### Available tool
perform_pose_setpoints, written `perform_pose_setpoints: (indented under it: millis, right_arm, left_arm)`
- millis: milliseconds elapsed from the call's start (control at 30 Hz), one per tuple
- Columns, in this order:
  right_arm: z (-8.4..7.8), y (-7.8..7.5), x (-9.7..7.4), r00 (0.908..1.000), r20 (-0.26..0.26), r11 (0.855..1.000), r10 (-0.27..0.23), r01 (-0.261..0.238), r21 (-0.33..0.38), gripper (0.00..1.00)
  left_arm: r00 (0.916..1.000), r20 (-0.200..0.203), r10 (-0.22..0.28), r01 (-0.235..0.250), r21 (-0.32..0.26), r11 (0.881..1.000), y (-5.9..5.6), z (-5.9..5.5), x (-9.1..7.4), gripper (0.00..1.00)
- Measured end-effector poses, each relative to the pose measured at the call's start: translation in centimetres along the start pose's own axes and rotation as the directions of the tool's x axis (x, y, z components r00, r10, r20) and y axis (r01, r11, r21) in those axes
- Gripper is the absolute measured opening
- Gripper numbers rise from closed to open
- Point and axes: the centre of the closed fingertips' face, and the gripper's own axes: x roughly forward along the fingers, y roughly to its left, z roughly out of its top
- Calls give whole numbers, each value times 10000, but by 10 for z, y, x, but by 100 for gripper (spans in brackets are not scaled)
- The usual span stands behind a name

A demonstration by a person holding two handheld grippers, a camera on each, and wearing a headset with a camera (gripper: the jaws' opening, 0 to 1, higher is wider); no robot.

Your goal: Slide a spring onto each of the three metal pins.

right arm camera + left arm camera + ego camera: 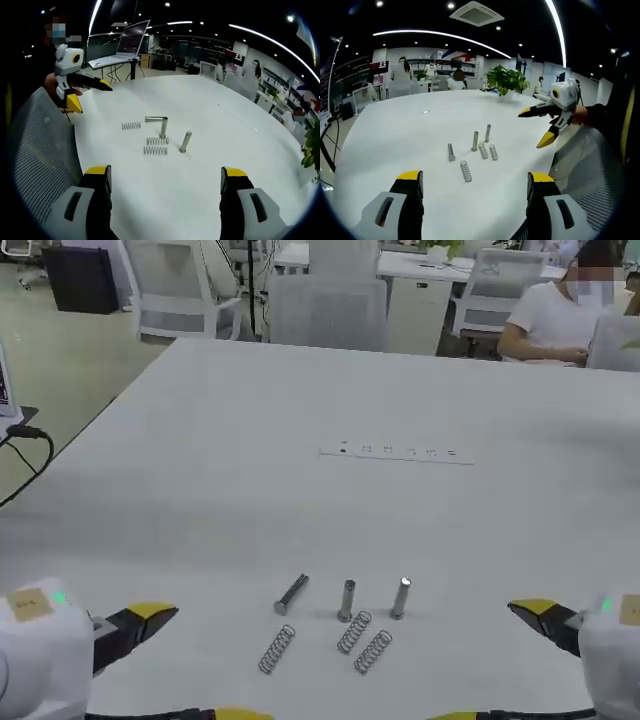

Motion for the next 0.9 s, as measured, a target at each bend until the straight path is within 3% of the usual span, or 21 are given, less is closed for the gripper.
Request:
perform_pose_setpoints:
  millis: [633, 900]
  right_arm:
    - [2, -2, -1, 9999, 100, 10000, -75, 75, 4, 89]
    - [4, -3, -2, 9998, 147, 9999, -116, 117, -17, 89]
  left_arm:
    - [9999, -81, -136, 139, 266, 9996, 1, 5, 0, 83]
    - [9998, -113, -168, 170, 216, 9996, 11, 13, -2, 82]
